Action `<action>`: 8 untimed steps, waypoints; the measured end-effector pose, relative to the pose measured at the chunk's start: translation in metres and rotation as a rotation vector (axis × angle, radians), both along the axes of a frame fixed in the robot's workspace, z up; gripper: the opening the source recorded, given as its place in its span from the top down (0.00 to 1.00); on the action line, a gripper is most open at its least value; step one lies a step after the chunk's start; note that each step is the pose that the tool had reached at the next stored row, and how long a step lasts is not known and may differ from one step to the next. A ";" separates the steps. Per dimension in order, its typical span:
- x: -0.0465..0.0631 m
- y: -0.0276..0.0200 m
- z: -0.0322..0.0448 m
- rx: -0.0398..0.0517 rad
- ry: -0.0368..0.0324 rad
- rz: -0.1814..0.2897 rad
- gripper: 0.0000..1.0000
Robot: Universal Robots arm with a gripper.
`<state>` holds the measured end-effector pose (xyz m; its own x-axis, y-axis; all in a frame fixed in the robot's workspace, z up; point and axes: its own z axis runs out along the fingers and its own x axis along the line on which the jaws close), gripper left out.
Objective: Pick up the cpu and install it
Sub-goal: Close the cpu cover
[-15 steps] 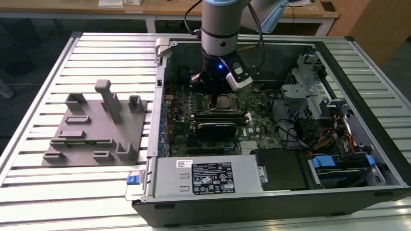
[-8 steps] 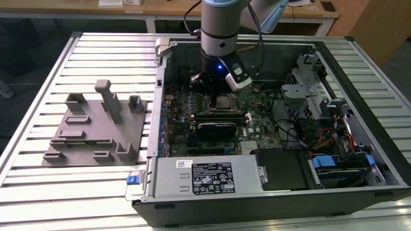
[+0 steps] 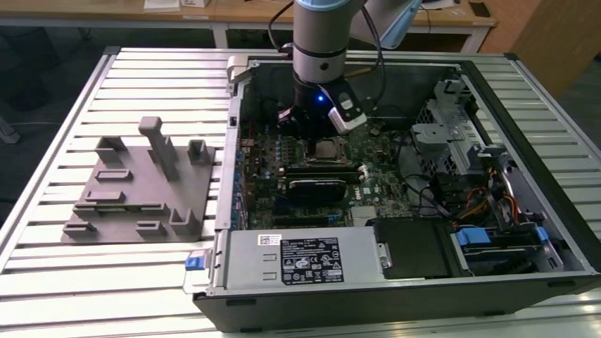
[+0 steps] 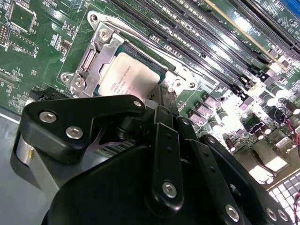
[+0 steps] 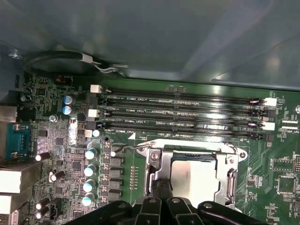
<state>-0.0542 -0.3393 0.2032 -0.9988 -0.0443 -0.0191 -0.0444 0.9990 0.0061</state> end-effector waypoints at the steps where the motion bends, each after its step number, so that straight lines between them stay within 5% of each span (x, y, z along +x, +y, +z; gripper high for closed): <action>1: 0.000 0.0000 0.0000 -0.0001 0.0000 0.000 0.89; 8: 0.000 0.0000 -0.0013 -0.0002 0.0001 0.000 0.89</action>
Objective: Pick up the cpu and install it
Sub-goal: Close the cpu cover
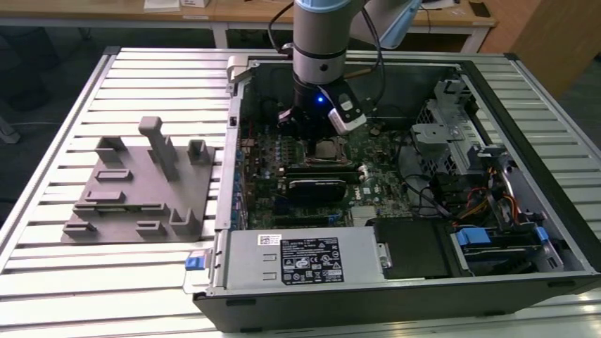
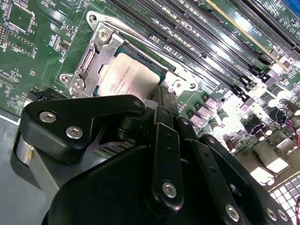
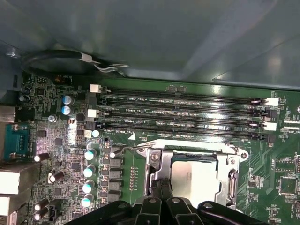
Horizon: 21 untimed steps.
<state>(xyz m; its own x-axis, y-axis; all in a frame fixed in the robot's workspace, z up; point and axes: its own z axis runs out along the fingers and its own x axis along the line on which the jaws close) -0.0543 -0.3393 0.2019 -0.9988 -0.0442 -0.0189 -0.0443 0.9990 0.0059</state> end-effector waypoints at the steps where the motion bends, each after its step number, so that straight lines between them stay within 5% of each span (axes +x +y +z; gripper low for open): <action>1: 0.000 0.0000 -0.0001 0.0002 -0.0002 0.000 0.89; 21: 0.000 0.0000 -0.0032 0.0014 -0.0003 0.000 0.89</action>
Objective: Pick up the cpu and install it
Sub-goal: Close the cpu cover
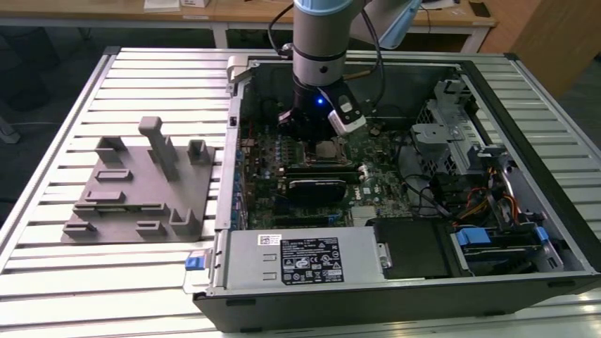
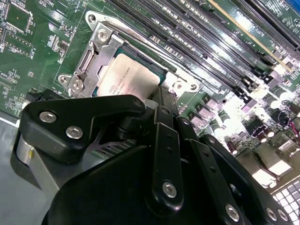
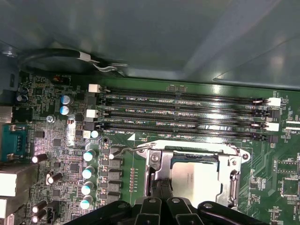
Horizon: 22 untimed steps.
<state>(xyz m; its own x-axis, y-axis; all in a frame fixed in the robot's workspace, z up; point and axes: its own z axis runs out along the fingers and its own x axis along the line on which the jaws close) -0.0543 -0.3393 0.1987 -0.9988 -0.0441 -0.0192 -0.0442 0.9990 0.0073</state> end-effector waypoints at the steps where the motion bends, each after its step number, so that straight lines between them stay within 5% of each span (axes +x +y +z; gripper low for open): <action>1: 0.000 0.0000 -0.0002 -0.0001 0.0001 0.000 0.89; 22: 0.000 -0.0001 0.0028 -0.0001 0.0001 0.000 0.89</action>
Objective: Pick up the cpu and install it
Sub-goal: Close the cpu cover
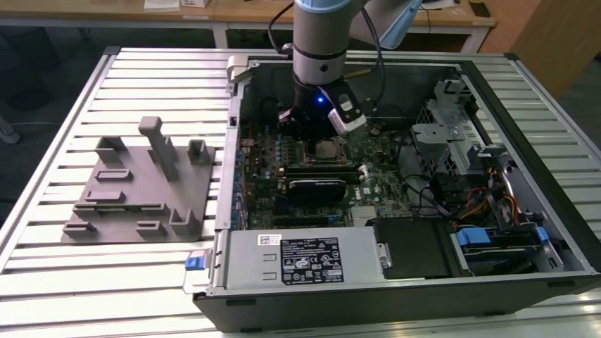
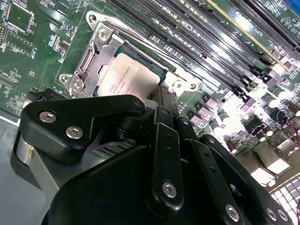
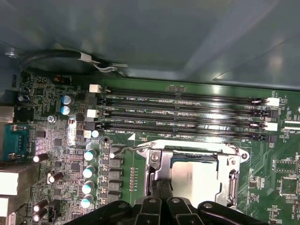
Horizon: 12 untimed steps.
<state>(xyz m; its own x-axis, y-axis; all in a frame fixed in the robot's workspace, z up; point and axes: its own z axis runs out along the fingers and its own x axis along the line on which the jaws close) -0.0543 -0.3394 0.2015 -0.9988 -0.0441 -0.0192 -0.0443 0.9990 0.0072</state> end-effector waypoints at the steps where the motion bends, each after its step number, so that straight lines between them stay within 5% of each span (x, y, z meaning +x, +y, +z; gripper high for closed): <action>1: 0.000 0.0000 0.0005 0.0000 0.0000 0.000 0.89; 6: 0.000 -0.0001 0.0029 -0.0002 0.0001 0.000 0.89; 12: 0.000 0.0000 0.0165 0.0001 0.0000 0.000 0.89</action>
